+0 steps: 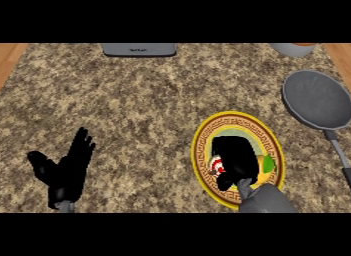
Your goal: Pick the cupcake from the plate and place it in the pan
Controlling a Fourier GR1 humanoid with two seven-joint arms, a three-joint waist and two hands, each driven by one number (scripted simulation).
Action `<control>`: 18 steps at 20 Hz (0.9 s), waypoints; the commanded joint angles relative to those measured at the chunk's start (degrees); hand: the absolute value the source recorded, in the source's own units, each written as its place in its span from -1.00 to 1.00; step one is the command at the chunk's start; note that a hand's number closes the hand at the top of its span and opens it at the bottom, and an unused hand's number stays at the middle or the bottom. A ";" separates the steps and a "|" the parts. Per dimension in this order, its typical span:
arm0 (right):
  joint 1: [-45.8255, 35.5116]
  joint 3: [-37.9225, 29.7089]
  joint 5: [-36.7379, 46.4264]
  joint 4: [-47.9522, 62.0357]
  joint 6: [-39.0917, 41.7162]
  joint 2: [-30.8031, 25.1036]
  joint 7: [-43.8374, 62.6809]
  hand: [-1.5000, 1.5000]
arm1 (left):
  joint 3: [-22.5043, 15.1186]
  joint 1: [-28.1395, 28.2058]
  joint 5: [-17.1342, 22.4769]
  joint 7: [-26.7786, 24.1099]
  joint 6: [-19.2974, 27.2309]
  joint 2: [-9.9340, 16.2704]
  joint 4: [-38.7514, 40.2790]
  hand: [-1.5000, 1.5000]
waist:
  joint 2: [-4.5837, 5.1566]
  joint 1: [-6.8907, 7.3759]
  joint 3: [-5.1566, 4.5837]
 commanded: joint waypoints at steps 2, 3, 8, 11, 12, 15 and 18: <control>-0.02 1.66 6.67 -9.63 -4.94 -4.21 -1.08 1.00 | 0.19 1.64 -0.67 -1.44 0.45 -0.54 1.11 0.00 | -0.24 -0.71 -0.01; -1.83 0.49 8.21 -6.15 -9.10 -4.10 -3.02 1.00 | 0.57 0.44 -0.59 -2.31 0.27 -0.71 1.85 0.00 | -0.03 -0.35 0.01; 1.31 -0.99 13.70 -23.75 -10.12 -4.27 6.65 1.00 | 0.94 1.22 0.27 -1.41 -0.24 -0.65 1.40 0.00 | -0.36 -1.34 -0.03; 2.06 -3.33 13.38 -30.80 -6.36 -3.66 9.87 1.00 | 1.91 0.69 0.98 0.44 -1.92 1.57 -0.27 0.00 | -0.21 -0.81 -0.01; 4.93 -4.49 11.96 -31.71 -7.48 -4.52 8.01 1.00 | 0.81 2.07 0.14 -0.62 -0.54 -0.46 -1.34 0.00 | -0.10 -0.53 0.01; 1.69 -12.37 7.26 -28.48 -6.09 -5.83 4.01 1.00 | 3.85 0.31 0.74 -3.18 -2.99 1.47 3.36 0.00 | 0.05 -0.24 0.01; -6.45 -20.45 1.88 -23.07 -4.90 -4.72 3.28 1.00 | 0.83 1.92 -0.06 1.63 -0.98 0.15 -3.22 0.00 | 0.10 0.36 0.05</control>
